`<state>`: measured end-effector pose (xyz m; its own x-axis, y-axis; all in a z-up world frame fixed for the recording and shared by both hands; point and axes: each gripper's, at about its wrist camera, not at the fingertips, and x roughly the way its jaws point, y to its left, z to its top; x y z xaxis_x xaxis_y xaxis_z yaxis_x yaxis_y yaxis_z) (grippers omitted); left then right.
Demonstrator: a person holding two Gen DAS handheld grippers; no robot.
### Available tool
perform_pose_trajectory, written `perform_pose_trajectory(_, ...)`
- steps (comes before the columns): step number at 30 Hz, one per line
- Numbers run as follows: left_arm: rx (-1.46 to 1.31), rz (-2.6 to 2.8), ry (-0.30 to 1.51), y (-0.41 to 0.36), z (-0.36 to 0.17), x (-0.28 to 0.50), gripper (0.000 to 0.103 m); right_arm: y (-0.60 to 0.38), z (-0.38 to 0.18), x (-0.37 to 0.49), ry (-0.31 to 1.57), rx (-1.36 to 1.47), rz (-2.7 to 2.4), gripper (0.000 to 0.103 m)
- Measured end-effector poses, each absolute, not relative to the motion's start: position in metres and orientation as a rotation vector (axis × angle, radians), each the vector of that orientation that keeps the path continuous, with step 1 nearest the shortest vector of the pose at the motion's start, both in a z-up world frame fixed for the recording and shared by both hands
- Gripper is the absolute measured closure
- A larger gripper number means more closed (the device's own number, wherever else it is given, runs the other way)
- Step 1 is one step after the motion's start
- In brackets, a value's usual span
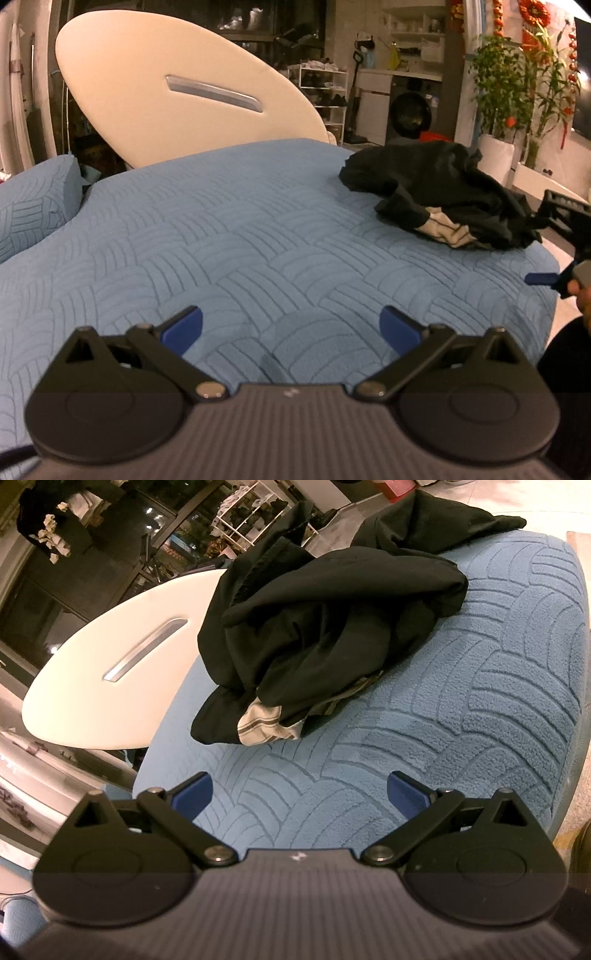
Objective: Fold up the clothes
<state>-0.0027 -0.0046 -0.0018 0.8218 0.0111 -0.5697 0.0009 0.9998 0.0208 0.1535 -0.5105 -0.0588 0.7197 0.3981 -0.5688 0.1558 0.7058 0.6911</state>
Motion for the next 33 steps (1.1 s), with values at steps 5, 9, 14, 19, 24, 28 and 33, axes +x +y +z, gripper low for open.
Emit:
perform_pose_trajectory(5,-0.003,0.0,0.63,-0.003,-0.003,0.0,0.0,-0.51,-0.059,0.153,0.775,0.791,0.148,0.0)
perform_pose_trajectory(9,-0.02,-0.005,0.639,0.003,-0.003,0.003,0.0,-0.509,-0.059,0.153,0.775,0.788,0.147,0.0)
perform_pose_trajectory(14,-0.03,-0.032,0.659,0.004,-0.005,0.006,0.0,-0.508,-0.059,0.153,0.775,0.785,0.144,0.0)
perform_pose_trajectory(19,-0.02,-0.065,0.67,0.0,-0.008,0.009,0.0,-0.508,-0.059,0.152,0.776,0.789,0.143,0.0)
perform_pose_trajectory(24,-0.015,-0.065,0.67,-0.003,-0.009,0.008,0.0,-0.509,-0.06,0.153,0.777,0.793,0.145,0.0)
perform_pose_trajectory(28,-0.018,-0.059,0.67,-0.004,-0.008,0.008,0.0,-0.51,-0.06,0.153,0.78,0.796,0.143,0.0)
perform_pose_trajectory(33,-0.022,-0.064,0.672,-0.003,-0.008,0.009,0.0,-0.51,-0.059,0.153,0.779,0.796,0.145,0.0)
